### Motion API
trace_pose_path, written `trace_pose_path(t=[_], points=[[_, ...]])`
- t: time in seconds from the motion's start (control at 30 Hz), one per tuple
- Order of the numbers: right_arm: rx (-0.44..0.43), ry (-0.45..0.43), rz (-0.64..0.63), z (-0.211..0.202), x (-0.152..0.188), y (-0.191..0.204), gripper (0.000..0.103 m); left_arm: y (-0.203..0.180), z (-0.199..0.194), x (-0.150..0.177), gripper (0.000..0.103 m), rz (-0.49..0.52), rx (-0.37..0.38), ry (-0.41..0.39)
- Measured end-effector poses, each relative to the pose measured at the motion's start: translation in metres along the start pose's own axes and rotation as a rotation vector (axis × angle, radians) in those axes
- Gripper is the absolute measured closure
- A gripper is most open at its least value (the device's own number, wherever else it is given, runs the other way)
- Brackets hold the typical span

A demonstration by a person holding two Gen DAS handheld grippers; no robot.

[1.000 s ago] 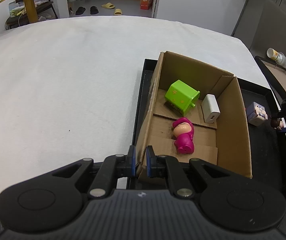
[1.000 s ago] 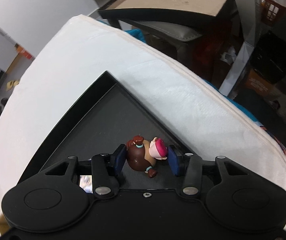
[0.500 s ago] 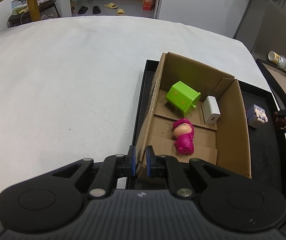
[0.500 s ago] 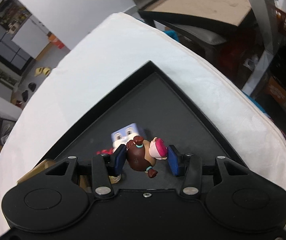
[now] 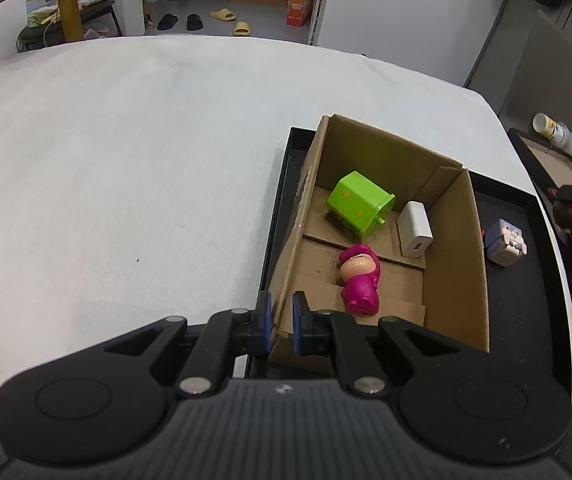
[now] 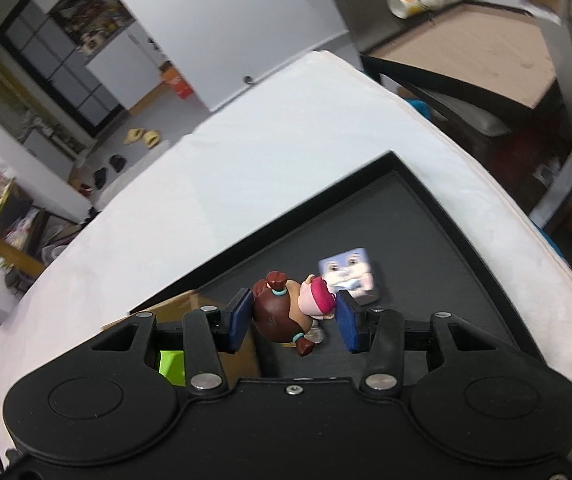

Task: Organize rigid objects
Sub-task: 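Carry the brown-haired doll with the right gripper over the box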

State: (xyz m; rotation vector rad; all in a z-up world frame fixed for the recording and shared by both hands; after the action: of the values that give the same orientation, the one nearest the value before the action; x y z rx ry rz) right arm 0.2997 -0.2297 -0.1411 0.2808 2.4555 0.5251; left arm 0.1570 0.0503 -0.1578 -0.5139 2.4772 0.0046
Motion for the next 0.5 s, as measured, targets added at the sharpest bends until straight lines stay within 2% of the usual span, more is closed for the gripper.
trace_pose_path(t=[0.5], points=[[-0.123,-0.009,-0.18,-0.009,0.015,0.068,0.059,0.002,0.0,0.001,0.093,-0.008,0.011,-0.003]])
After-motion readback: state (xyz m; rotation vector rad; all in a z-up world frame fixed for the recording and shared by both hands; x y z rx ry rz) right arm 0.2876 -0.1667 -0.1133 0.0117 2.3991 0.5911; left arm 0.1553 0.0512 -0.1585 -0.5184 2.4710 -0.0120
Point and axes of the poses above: each gripper's, at about its wrist camera, not at the fingertips, and z roughly the way its jaws point, y to its left, x to its underside, the point moved 2 cm from there along z, roughly the way its jaws point, and after that the axes turned 2 degrees about -y, right-handed, at the moved point
